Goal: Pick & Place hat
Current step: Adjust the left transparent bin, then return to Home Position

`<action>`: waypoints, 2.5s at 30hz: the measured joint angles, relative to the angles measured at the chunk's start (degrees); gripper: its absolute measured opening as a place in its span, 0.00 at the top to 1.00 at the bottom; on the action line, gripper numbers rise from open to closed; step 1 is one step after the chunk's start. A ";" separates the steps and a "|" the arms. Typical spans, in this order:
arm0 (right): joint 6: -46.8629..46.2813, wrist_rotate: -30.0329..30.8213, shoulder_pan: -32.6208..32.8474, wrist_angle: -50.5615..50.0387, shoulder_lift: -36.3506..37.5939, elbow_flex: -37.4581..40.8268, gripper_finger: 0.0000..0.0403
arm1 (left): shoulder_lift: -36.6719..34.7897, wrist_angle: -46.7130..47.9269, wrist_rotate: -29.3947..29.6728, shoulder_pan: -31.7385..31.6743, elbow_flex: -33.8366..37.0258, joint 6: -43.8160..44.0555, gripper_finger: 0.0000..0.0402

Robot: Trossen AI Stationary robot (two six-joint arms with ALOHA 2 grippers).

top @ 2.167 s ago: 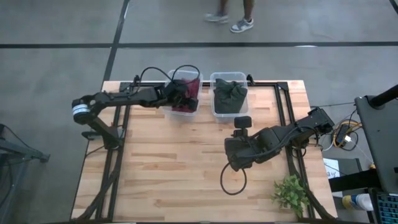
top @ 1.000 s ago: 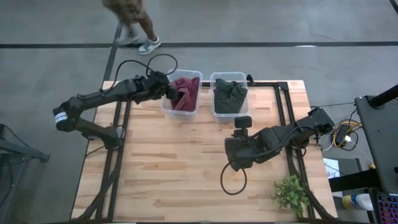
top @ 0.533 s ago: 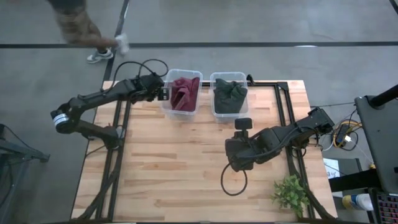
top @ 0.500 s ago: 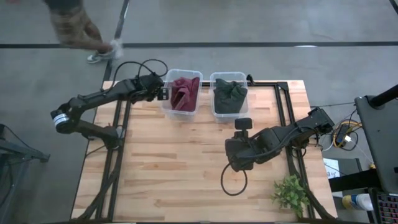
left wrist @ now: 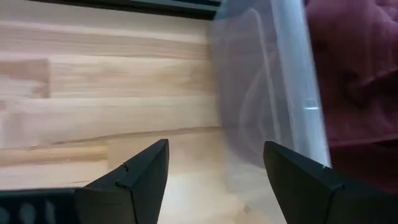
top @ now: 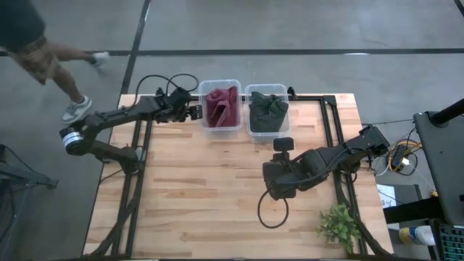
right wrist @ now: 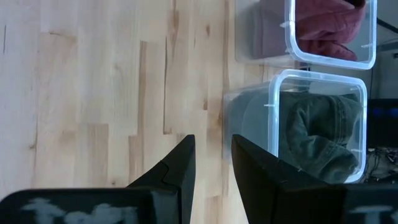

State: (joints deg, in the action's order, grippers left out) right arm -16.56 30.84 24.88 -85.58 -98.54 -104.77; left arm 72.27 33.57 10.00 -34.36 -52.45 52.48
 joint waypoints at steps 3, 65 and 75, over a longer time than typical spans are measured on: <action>-0.10 -0.03 0.11 -1.18 0.00 0.00 0.75 | -1.45 3.59 0.54 -0.08 -0.44 -0.06 0.37; -1.59 -12.20 0.46 44.48 97.59 69.75 0.75 | -71.83 -39.34 -9.98 45.45 42.71 -35.50 0.37; -1.85 -10.53 0.44 65.57 95.53 84.07 0.75 | -72.22 -47.45 -9.70 45.43 49.96 -36.05 0.37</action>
State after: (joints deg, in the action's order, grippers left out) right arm -18.41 20.31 25.32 -20.01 -3.01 -20.71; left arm 0.05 -13.88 0.30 11.07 -2.49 16.43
